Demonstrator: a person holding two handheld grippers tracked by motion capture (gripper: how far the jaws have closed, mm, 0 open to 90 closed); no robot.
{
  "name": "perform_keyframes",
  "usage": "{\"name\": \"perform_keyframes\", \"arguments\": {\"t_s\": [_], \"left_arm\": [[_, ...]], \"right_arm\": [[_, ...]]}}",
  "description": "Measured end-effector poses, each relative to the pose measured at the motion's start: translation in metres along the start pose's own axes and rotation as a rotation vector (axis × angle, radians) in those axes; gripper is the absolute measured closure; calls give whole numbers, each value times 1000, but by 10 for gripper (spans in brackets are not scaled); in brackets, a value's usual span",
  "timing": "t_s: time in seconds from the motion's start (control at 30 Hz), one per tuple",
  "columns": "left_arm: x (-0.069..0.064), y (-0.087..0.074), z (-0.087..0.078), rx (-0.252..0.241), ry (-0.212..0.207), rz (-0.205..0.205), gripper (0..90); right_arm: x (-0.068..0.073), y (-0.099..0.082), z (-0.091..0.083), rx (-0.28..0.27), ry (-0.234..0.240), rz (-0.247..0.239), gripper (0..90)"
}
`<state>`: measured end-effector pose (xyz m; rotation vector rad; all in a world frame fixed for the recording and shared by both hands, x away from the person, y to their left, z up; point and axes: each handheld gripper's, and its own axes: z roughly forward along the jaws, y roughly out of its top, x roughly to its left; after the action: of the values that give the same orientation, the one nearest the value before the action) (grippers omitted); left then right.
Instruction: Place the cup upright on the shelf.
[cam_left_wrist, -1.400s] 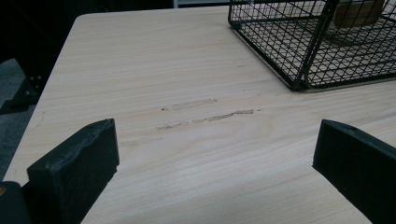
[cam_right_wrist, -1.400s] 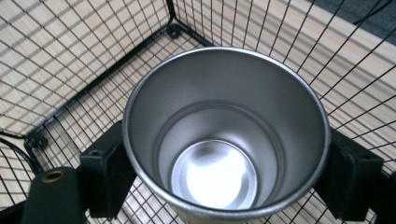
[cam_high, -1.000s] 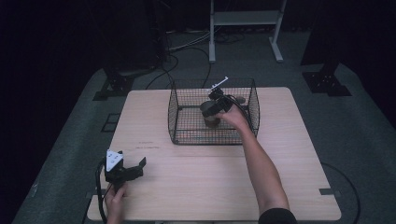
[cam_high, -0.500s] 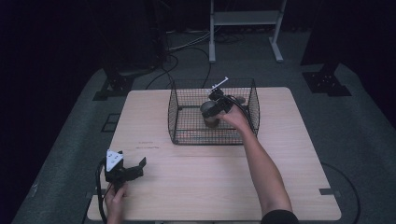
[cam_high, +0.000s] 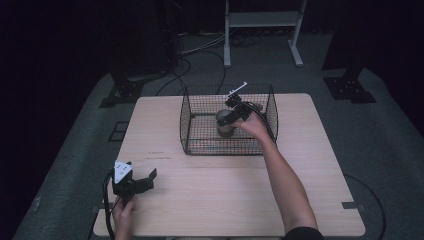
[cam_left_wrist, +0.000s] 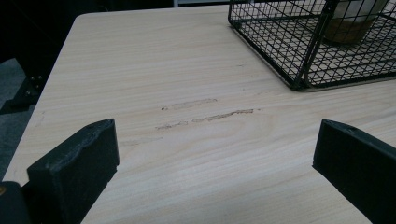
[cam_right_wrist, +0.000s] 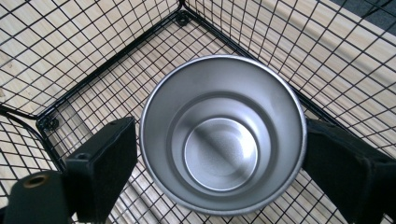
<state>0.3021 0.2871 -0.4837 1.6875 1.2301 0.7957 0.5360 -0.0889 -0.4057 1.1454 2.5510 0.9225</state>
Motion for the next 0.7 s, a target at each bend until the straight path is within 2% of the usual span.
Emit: {"name": "perform_keyframes", "arguments": {"t_s": [0.2, 0.37, 0.5, 0.7], "left_arm": [[0, 0, 0, 0, -1, 4, 0], [-1, 0, -1, -3, -1, 8, 0], [-1, 0, -1, 0, -2, 8, 0], [-2, 0, -2, -4, -1, 9, 0]], "right_arm": [[-3, -4, -3, -15, 11, 24, 99], [-1, -2, -10, -54, 16, 36, 90], [1, 1, -16, -66, -1, 45, 84], [6, 0, -37, -135, -7, 61, 87]]}}
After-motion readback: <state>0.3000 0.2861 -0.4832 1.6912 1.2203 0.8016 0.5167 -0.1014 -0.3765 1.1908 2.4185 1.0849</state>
